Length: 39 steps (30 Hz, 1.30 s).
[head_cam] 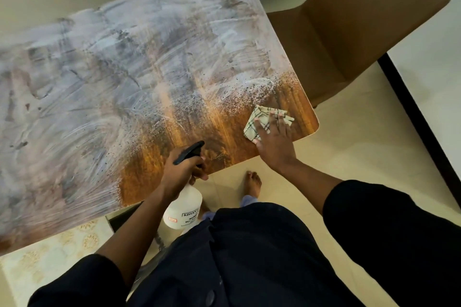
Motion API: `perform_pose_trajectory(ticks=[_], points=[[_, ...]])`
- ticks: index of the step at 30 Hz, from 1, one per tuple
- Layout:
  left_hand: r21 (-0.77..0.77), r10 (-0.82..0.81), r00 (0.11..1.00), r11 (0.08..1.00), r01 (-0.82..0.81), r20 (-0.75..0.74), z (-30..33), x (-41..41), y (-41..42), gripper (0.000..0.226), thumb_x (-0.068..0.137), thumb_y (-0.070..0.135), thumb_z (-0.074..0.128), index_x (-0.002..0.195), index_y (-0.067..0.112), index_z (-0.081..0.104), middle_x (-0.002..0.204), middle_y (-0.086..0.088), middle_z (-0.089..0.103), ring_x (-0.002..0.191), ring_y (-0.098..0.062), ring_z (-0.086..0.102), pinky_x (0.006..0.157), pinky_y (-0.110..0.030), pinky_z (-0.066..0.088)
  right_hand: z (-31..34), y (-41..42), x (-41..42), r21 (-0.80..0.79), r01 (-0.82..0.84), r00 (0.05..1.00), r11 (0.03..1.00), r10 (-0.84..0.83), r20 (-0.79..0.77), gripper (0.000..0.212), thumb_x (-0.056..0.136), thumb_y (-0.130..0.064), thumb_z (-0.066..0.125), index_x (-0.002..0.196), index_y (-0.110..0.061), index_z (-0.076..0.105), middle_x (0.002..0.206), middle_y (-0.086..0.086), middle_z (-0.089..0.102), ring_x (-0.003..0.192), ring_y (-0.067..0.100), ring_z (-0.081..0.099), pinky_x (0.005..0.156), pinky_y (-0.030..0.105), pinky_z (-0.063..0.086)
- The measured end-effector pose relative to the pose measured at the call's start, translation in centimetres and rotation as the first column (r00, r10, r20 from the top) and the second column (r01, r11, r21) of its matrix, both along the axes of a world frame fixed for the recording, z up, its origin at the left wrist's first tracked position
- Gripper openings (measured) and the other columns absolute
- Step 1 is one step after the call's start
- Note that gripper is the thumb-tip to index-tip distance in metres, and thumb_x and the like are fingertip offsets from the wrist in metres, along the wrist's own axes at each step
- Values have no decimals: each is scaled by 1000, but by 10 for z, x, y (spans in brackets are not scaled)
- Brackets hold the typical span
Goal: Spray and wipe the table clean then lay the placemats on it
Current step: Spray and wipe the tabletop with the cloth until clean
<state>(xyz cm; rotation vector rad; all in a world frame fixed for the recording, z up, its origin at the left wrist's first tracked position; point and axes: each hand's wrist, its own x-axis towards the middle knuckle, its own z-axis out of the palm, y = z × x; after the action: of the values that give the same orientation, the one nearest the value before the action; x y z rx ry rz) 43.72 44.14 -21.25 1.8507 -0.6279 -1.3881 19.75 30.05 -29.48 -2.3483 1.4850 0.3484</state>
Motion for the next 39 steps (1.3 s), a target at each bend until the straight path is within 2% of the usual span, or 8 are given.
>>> perform_pose_trajectory(ticks=[5, 10, 15, 24, 28, 35, 39], points=[[0, -31, 999, 1000, 31, 27, 1, -18, -15, 7, 97, -5, 62, 97, -2, 68, 71, -13, 69, 54, -31, 70, 40, -23, 37, -14, -3, -10, -5, 16, 998, 1000, -16, 57, 62, 103, -34, 50, 159, -26, 25, 168, 20, 9, 155, 44, 4, 123, 57, 12], [-5, -40, 998, 999, 41, 45, 3, -35, -30, 6, 97, -4, 62, 98, -5, 68, 71, -13, 69, 52, -26, 69, 40, -23, 38, -17, -33, -43, -46, 192, 979, 980, -188, 81, 60, 106, -37, 42, 161, -24, 23, 168, 19, 12, 156, 40, 2, 125, 53, 11], [-49, -67, 997, 996, 69, 47, 7, -47, -40, 8, 97, -7, 60, 99, -11, 67, 72, -16, 68, 50, -22, 66, 40, -22, 40, -19, -57, -79, -86, 233, 971, 969, -228, 72, 59, 107, -38, 41, 161, -23, 23, 169, 20, 10, 156, 40, 2, 123, 50, 14], [-52, -108, 994, 993, 108, 13, -1, -50, -39, 13, 95, 4, 65, 100, -8, 68, 73, -15, 72, 57, -30, 71, 41, -23, 42, -23, -23, -94, -81, 309, 942, 948, -293, 163, 54, 107, -23, 41, 159, -13, 29, 168, 18, 15, 156, 36, 6, 125, 47, 15], [-71, -100, 995, 993, 98, -23, -1, -51, -40, 25, 88, 14, 67, 100, -8, 67, 74, -18, 69, 59, -33, 69, 43, -25, 41, -28, -4, -99, -105, 311, 943, 944, -293, 160, 55, 106, -24, 44, 158, -11, 31, 167, 18, 20, 156, 34, 9, 125, 47, 16], [-58, -46, 999, 997, 46, 15, 2, -48, -39, 7, 98, -5, 61, 99, -7, 68, 73, -15, 69, 53, -26, 67, 41, -23, 40, -24, -32, -90, -88, 291, 946, 953, -273, 173, 56, 106, -29, 46, 158, -15, 31, 167, 17, 19, 156, 36, 8, 124, 49, 13], [-27, 6, 1000, 1000, -5, 24, 1, -41, -23, 7, 98, -4, 62, 96, -4, 68, 72, -15, 71, 55, -28, 69, 42, -23, 39, -23, -66, -75, -52, 267, 947, 962, -252, 200, 56, 105, -28, 46, 158, -17, 33, 168, 16, 19, 156, 36, 9, 124, 48, 14]])
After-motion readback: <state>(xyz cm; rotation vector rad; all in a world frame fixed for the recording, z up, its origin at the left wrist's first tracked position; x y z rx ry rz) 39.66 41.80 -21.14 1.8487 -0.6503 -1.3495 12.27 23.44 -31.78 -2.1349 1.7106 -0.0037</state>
